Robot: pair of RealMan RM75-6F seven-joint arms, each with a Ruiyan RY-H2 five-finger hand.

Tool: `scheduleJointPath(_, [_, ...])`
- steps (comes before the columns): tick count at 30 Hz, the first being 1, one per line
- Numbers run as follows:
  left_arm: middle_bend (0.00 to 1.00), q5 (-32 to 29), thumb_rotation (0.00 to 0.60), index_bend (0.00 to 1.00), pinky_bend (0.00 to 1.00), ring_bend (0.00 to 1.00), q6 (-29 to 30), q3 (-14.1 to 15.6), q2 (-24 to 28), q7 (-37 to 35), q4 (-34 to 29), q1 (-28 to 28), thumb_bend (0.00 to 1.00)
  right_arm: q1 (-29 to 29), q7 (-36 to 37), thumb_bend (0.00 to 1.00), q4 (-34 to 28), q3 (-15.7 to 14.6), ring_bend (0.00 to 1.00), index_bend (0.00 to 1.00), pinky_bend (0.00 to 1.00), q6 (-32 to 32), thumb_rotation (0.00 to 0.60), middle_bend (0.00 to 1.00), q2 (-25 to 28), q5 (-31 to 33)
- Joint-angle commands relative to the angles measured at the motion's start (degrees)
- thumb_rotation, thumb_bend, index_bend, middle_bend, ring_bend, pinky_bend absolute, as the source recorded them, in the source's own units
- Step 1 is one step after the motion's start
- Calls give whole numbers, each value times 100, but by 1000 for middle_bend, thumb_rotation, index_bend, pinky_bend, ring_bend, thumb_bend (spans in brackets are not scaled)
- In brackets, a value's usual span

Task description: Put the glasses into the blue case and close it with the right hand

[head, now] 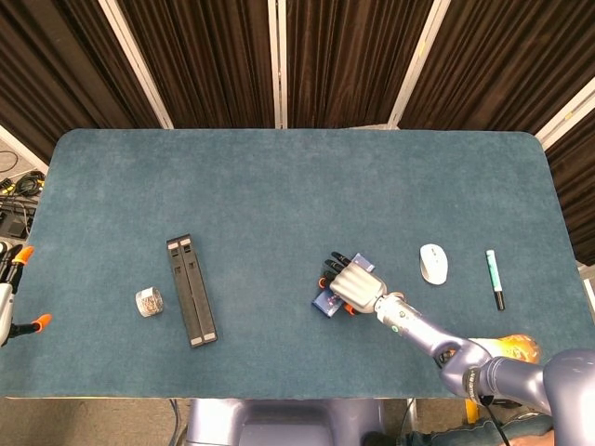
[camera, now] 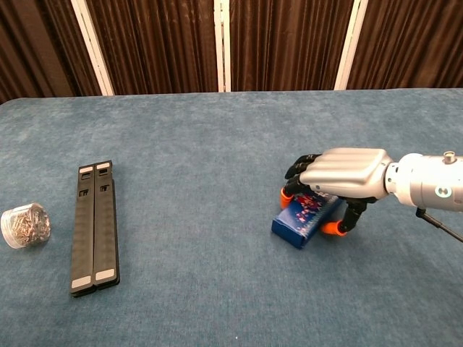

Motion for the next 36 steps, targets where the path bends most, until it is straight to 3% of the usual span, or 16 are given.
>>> scheduleJointPath(1, [0, -2, 600, 0, 0, 0, -8, 1, -2, 2, 1, -5, 0, -20, -41, 327, 34, 0, 159, 439, 0, 38, 600, 332, -21, 22])
scheduleJointPath(5, [0, -7, 600, 0, 0, 0, -13, 3, -6, 12, 5, -9, 0, -29, 24, 325, 46, -32, 162, 374, 0, 86, 600, 312, -10, -9])
scheduleJointPath(9, [0, -14, 600, 0, 0, 0, -15, 3, -6, 10, 3, -10, 0, -7, 62, 295, 35, -91, 44, 85, 0, 163, 600, 109, 73, -143])
scheduleJointPath(12, [0, -6, 600, 0, 0, 0, -15, 7, -2, 7, -5, -11, 0, -35, -36, 288, -37, -89, 0, 6, 0, 289, 600, 7, 150, -187])
scheduleJointPath(20, [0, 211, 600, 0, 0, 0, 153, 45, 93, -163, -98, 64, 0, -450, -461, 233, -1043, 26, 0, 0, 0, 1106, 600, 0, 1045, -116])
scheduleJointPath(26, [0, 541, 600, 0, 0, 0, 452, 76, 138, -357, -92, 166, 0, -1215, -108, 5, -1670, 43, 0, 0, 0, 2391, 600, 0, 1811, -145])
scheduleJointPath(36, [0, 961, 600, 0, 0, 0, 909, 105, 127, -529, -20, 319, 0, -2627, 935, 0, -1860, -125, 0, 0, 0, 3967, 600, 0, 2158, 189])
